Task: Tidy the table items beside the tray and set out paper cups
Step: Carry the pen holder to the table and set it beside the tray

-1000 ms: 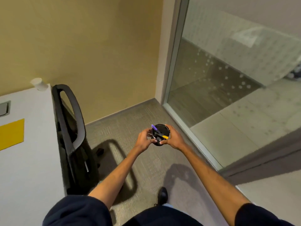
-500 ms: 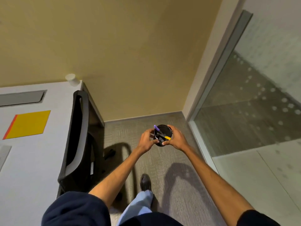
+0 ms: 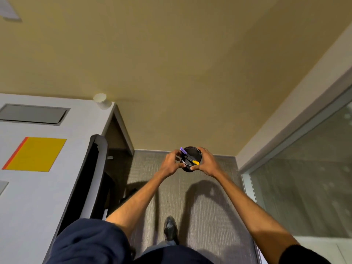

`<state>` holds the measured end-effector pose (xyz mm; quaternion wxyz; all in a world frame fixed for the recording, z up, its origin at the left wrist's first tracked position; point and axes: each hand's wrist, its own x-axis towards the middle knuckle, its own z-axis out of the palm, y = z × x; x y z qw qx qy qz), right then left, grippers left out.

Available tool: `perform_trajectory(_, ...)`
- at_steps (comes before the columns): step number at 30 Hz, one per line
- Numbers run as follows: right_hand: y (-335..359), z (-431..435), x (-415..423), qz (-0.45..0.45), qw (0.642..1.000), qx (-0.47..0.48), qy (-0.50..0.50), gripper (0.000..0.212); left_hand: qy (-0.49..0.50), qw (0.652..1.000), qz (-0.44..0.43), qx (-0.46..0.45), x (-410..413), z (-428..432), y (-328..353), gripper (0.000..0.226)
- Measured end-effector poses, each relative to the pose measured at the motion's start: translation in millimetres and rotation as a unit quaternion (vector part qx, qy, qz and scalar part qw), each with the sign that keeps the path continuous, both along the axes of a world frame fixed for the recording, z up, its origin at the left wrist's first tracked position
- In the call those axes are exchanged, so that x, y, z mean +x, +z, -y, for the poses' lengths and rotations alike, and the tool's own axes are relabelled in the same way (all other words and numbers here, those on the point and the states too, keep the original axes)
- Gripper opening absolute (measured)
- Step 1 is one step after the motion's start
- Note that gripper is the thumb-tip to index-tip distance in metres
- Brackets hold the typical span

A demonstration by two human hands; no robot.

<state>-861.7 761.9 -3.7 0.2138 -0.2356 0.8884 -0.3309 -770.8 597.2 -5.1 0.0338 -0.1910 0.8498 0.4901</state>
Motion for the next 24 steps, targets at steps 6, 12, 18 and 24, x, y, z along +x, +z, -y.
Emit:
perform_trajectory(6, 9.8, 64.2, -67.2, -0.01, 0.999, 0.001, 0.051, 0.096, 0.047, 0.999, 0.002, -0.011, -52.2, 54.4, 13.4, 0.06)
perform_trajectory(12, 7.3, 127.8, -128.4, -0.011, 0.992, -0.001, 0.127, 0.095, 0.112, 0.993, -0.001, -0.032, -90.6, 102.3, 11.6, 0.06)
perform_trajectory(18, 8.2, 199.9, -198.3, -0.02, 0.97, 0.003, 0.241, 0.094, 0.196, 0.98, 0.001, -0.037, -131.2, 150.8, 14.6, 0.06)
perform_trajectory(24, 18.8, 273.0, -242.8, -0.046, 0.93, 0.002, 0.365, 0.097, 0.31, 0.95, -0.017, -0.038, -150.3, 187.8, 22.3, 0.06)
